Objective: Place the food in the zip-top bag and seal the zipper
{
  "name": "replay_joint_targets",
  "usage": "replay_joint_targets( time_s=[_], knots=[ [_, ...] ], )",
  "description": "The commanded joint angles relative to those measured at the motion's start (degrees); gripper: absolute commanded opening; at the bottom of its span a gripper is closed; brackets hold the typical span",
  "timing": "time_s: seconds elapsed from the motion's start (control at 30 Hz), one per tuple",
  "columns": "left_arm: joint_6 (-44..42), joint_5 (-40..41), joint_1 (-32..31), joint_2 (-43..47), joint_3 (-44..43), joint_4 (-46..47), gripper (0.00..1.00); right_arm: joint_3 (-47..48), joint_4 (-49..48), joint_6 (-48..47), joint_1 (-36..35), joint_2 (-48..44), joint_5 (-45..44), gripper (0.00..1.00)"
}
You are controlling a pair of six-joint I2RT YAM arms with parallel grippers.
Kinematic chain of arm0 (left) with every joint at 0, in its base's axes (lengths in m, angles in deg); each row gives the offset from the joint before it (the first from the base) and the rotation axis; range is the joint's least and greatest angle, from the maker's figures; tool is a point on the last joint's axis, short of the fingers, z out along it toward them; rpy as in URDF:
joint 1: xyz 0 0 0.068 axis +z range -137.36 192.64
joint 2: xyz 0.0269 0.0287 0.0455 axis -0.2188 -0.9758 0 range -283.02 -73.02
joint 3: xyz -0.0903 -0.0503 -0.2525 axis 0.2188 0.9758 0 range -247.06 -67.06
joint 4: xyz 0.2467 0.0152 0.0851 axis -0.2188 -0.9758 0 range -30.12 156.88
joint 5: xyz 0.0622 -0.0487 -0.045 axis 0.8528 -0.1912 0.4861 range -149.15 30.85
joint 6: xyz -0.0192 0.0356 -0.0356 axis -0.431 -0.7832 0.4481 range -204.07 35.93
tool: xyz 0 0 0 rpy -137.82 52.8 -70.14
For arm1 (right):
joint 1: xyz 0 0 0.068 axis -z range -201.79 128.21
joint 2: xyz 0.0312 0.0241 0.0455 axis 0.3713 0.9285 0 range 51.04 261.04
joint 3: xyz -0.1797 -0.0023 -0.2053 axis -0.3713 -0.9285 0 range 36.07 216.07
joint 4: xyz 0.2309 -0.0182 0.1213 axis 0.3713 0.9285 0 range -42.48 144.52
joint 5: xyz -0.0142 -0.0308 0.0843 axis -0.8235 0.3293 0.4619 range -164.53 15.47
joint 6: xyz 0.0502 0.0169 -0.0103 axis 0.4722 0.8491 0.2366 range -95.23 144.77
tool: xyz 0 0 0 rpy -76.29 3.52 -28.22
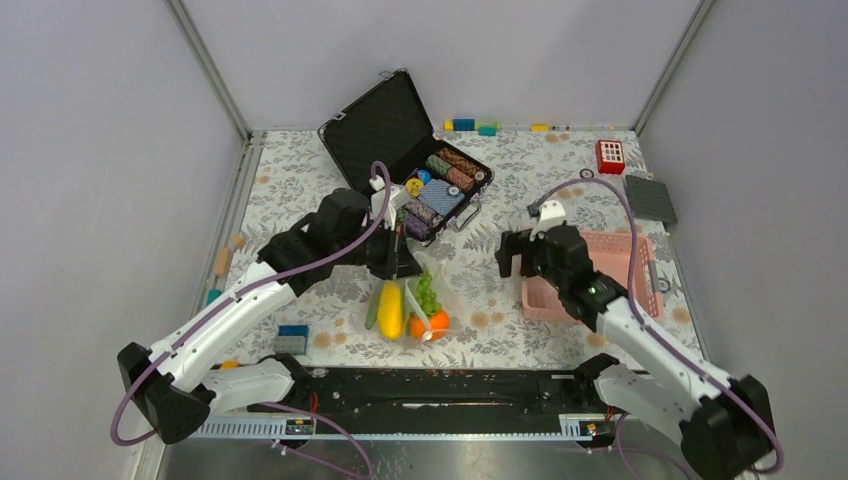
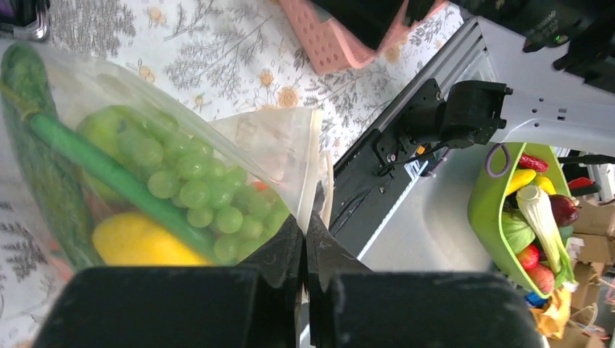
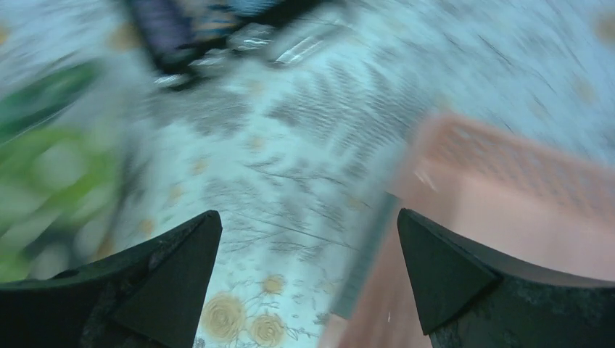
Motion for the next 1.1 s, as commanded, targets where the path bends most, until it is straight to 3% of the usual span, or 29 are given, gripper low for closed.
replay_joint_targets(
  time_s=[0.0, 0.1, 0.23, 0.4, 0.57, 0.77, 0.87, 0.97, 1.07],
  knots=[
    [-5.60, -3.95, -0.09, -0.56, -2.22, 10.30, 0.00, -10.50, -28.21, -33.44, -0.12, -9.88, 40.48, 0.99],
    [-7.03, -6.37, -0.08, -1.40, -3.18, 9.53, 0.00, -7.58, -21.99, -44.56, -0.12, -11.25, 56.99, 1.00],
    [-9.39, -13.03, -0.66, -2.46, -2.91, 10.32, 0.00, 0.93, -10.98, -51.10, -0.36, -7.74, 66.43, 0.97],
    [-11.38, -20.48, -1.84, -4.00, -2.29, 14.03, 0.00, 1.02, -13.95, -55.76, -1.39, -6.40, 71.33, 0.97],
    [-13.48, -23.18, -2.14, -4.13, -2.54, 14.11, 0.00, 6.79, 2.20, -69.04, -2.19, -3.05, 76.59, 0.95],
    [-14.90, -24.34, -2.61, -3.51, -2.11, 14.08, 0.02, 8.86, 3.91, -69.14, -6.68, -0.15, 71.85, 0.88],
    [-15.27, -24.63, -2.80, -3.36, -1.96, 14.10, 0.02, 9.65, 3.96, -67.32, -8.84, 1.18, 69.38, 0.76],
    [-14.85, -22.59, -2.77, -2.92, -1.76, 14.09, 0.02, 10.15, 3.92, -65.13, -9.06, 1.67, 68.60, 0.44],
    [-13.31, -20.52, -2.74, -2.53, -0.90, 16.05, 0.03, 9.71, 3.91, -62.90, -9.06, 0.91, 68.35, 0.21]
  ],
)
